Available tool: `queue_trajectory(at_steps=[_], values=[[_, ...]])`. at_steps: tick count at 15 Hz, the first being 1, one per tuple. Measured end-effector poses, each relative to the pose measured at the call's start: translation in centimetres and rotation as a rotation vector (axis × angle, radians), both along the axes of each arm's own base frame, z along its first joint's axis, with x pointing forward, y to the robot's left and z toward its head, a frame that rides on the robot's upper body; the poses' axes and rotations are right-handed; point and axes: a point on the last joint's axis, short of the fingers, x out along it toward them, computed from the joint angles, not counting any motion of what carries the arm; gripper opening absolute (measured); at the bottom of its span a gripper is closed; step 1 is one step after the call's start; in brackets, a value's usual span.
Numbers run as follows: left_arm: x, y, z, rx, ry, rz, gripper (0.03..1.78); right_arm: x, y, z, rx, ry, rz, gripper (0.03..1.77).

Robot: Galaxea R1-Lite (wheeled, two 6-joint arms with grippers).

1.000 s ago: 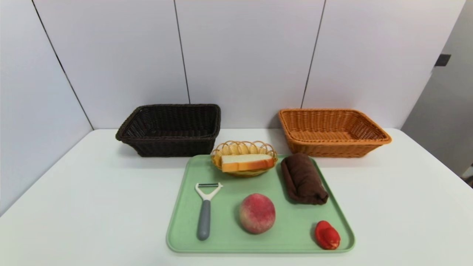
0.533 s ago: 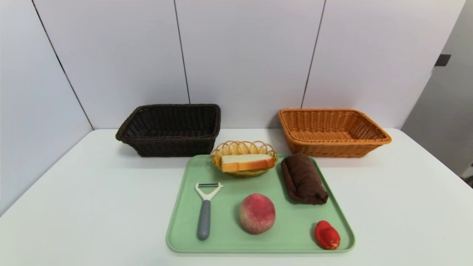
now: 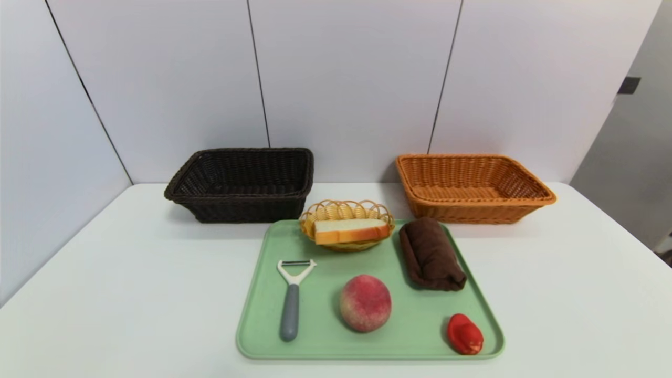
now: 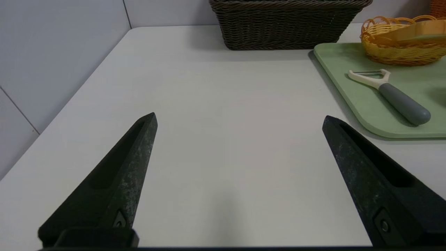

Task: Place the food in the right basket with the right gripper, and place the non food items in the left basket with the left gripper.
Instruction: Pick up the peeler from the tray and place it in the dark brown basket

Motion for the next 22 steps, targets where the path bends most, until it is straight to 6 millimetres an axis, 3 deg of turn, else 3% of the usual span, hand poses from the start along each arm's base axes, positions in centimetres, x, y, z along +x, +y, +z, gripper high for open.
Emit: queue_trajectory(at_steps=[4, 8, 11, 14, 17, 22], values=[[-2.2, 0.0, 4.2, -0.004, 0.11, -0.003, 1.69, -1.0, 0.0, 4.7, -0.009, 0.072, 0.028, 1.71], [-0.9, 0.0, 8.0, -0.024, 0.293, -0.008, 1.69, 1.2, 0.0, 9.4, -0.01, 0.209, 0.044, 1.71], [2.1, 0.0, 11.2, -0.031, 0.409, -0.014, 1.69, 4.3, 0.1, 11.7, -0.009, 0.361, 0.05, 1.71], [6.4, 0.0, 13.7, -0.039, 0.533, -0.02, 1.69, 7.7, 0.2, 13.2, -0.024, 0.499, 0.055, 1.71], [10.6, -0.1, 15.0, -0.079, 0.633, -0.037, 1.69, 10.7, 0.4, 13.8, -0.104, 0.6, 0.121, 1.71], [16.4, -0.5, 16.4, -0.138, 0.772, -0.157, 1.69, 14.9, 0.6, 14.9, -0.057, 0.684, 0.138, 1.71]])
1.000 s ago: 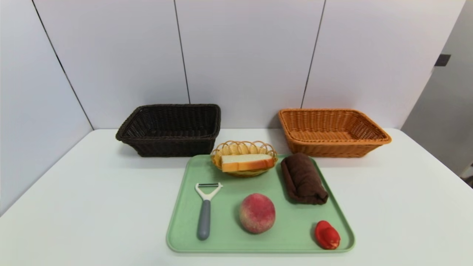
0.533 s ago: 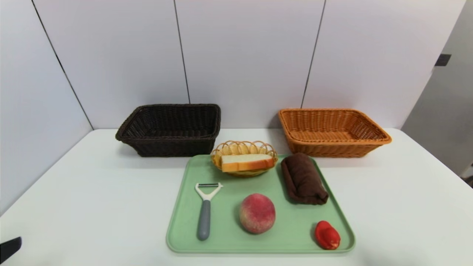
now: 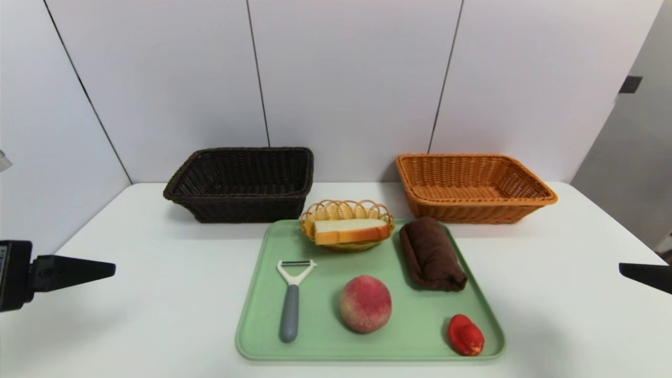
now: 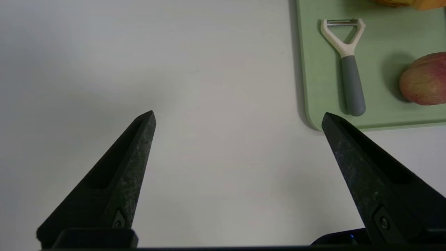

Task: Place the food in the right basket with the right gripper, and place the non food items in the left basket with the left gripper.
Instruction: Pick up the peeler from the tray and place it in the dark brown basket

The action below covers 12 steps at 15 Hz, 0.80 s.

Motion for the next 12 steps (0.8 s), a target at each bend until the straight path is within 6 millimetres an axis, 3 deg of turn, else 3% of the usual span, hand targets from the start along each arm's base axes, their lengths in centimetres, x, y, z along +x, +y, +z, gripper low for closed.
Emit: queue_trajectory(at_steps=[3, 5, 12], values=[[3.2, -1.1, 1.1, -0.065, 0.076, -0.023, 1.69, 2.3, 0.5, 1.2, 0.028, 0.023, 0.02, 1.71], [4.5, -2.9, 1.5, -0.127, 0.157, -0.038, 1.69, 3.9, 1.3, 1.6, 0.036, 0.044, 0.061, 1.71], [6.0, -9.0, 0.8, -0.123, 0.245, -0.272, 1.69, 7.2, 5.7, 1.4, 0.046, 0.102, 0.248, 1.71]])
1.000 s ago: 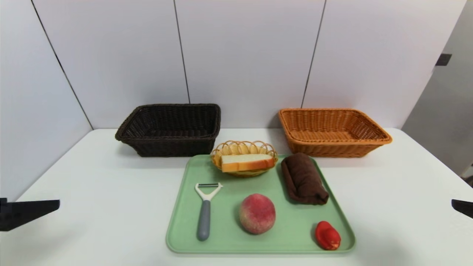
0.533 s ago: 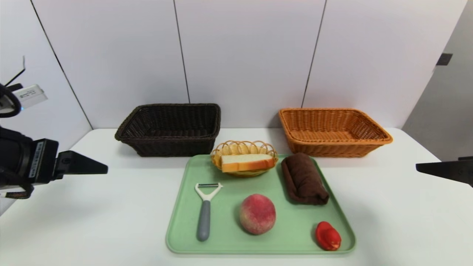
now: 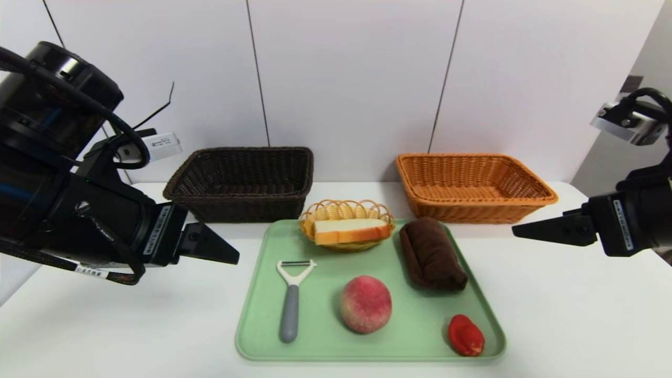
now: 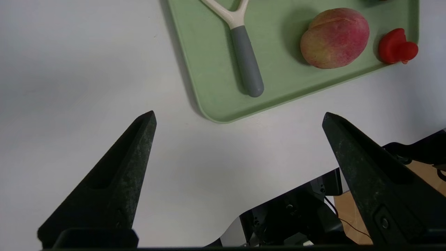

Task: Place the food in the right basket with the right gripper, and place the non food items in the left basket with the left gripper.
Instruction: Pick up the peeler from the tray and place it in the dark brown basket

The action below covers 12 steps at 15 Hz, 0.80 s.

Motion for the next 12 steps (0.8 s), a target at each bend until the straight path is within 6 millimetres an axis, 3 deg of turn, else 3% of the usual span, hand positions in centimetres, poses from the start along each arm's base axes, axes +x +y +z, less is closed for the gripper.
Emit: queue_trajectory(at_steps=[7, 12], values=[[1.8, -5.8, -2.2, 0.008, 0.016, -0.087, 1.69, 1.4, 1.5, -0.7, -0.014, 0.038, 0.041, 1.71], [2.4, -10.7, -4.9, 0.171, 0.006, 0.0, 1.69, 1.9, 1.8, -1.3, -0.022, 0.061, 0.043, 1.71]])
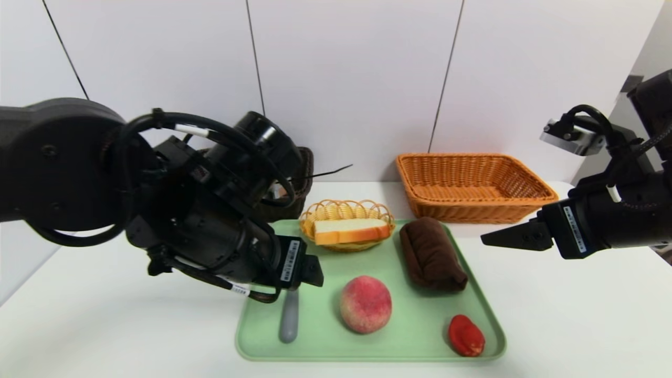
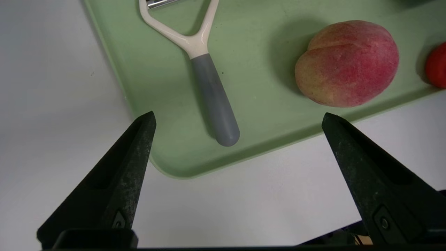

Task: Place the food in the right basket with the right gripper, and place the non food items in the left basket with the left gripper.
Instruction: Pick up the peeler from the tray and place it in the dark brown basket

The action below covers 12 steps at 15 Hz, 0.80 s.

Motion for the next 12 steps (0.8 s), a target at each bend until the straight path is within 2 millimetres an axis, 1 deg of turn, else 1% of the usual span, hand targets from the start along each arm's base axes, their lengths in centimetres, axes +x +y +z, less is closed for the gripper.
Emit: queue_trajectory(at_steps=[2, 5, 9, 12], values=[[0.3, -1.3, -0.8, 0.022, 0.011, 0.001, 1.69, 0.1, 0.0, -0.2, -0.003, 0.008, 0.0, 1.71], [0.9, -2.2, -2.2, 0.046, 0.046, 0.017, 1.69, 0.2, 0.0, -0.6, -0.007, 0.015, -0.002, 1.71], [1.4, -2.5, -3.1, 0.076, 0.053, 0.043, 1.69, 0.7, 0.2, -1.2, 0.006, -0.028, -0.005, 1.71], [1.5, -2.6, -3.7, 0.093, 0.065, 0.058, 1.69, 0.7, 0.2, -1.6, 0.002, -0.016, -0.007, 1.71]])
